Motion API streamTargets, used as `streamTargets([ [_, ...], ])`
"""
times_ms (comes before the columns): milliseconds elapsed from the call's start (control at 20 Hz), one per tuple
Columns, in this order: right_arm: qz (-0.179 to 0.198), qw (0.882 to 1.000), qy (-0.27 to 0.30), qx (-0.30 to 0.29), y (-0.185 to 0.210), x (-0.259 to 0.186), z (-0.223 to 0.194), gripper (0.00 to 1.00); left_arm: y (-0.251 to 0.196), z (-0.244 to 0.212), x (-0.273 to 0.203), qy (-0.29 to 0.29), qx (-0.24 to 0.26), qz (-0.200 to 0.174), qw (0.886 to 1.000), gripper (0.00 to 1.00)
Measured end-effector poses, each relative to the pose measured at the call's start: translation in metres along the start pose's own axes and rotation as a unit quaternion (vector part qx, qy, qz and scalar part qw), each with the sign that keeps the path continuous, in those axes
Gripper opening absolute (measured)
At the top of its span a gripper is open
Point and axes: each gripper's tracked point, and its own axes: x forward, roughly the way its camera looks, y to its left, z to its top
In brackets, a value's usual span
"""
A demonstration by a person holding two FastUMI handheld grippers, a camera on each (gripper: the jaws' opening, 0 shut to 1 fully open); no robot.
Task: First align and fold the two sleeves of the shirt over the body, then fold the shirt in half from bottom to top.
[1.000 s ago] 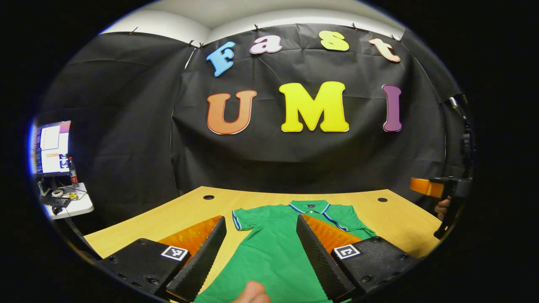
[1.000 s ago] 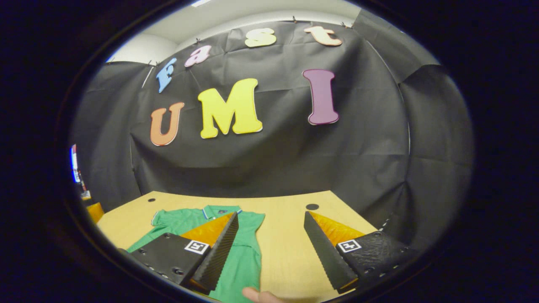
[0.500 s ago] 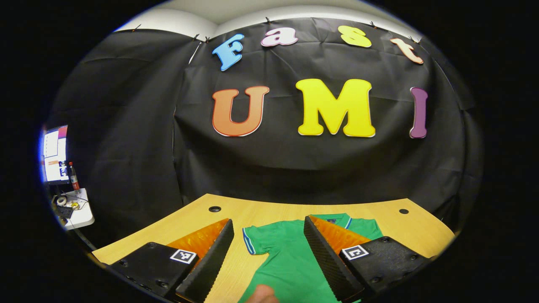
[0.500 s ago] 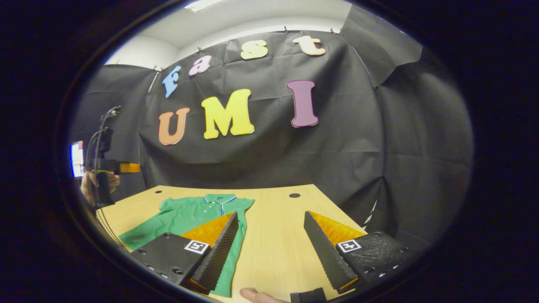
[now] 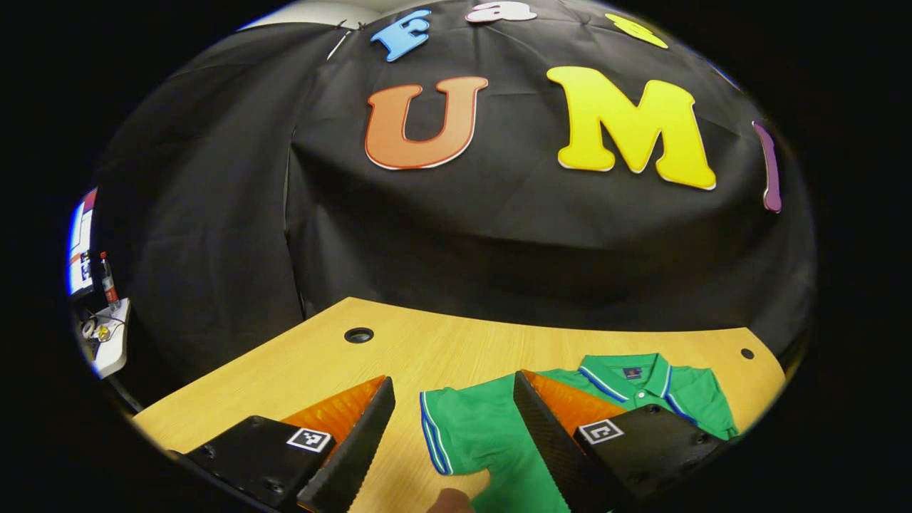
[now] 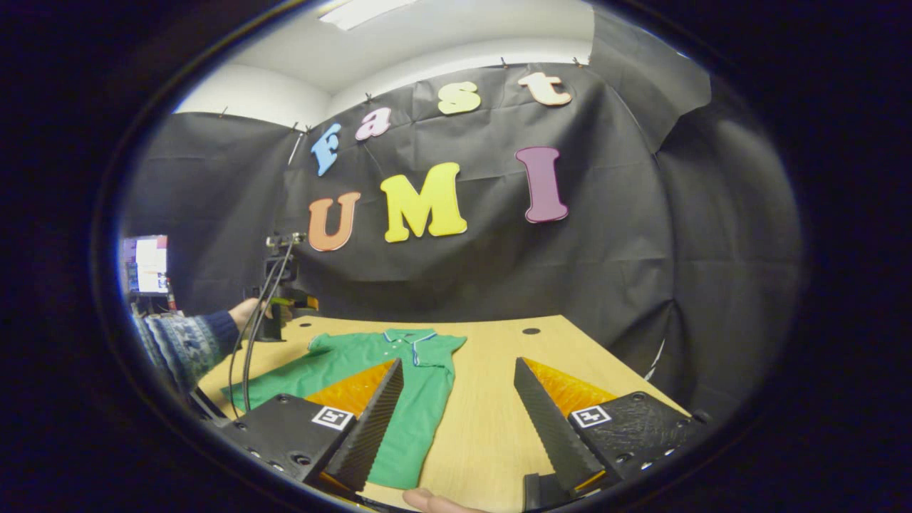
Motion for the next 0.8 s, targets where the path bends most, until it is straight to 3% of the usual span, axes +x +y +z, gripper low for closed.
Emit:
streamTargets([
  [250,0.004,1.0,0.004,0.016,0.001,0.012,-0.004,0.95,0.014,-0.057,0.038,0.07,-0.026,0.009,0.997,1.0],
  [500,0.002,1.0,0.013,0.004,0.007,0.022,-0.012,0.95,0.022,-0.086,0.063,0.126,-0.049,0.009,0.991,1.0],
  [600,0.001,1.0,0.019,0.001,0.009,0.025,-0.017,0.95,0.027,-0.088,0.068,0.129,-0.049,0.015,0.99,0.94],
  [650,0.001,1.0,0.02,0.001,0.01,0.026,-0.018,0.95,0.029,-0.086,0.066,0.126,-0.046,0.016,0.991,0.85],
  [800,-0.002,1.0,0.024,0.006,0.01,0.03,-0.021,0.95,0.037,-0.083,0.064,0.133,-0.032,0.014,0.991,0.7],
])
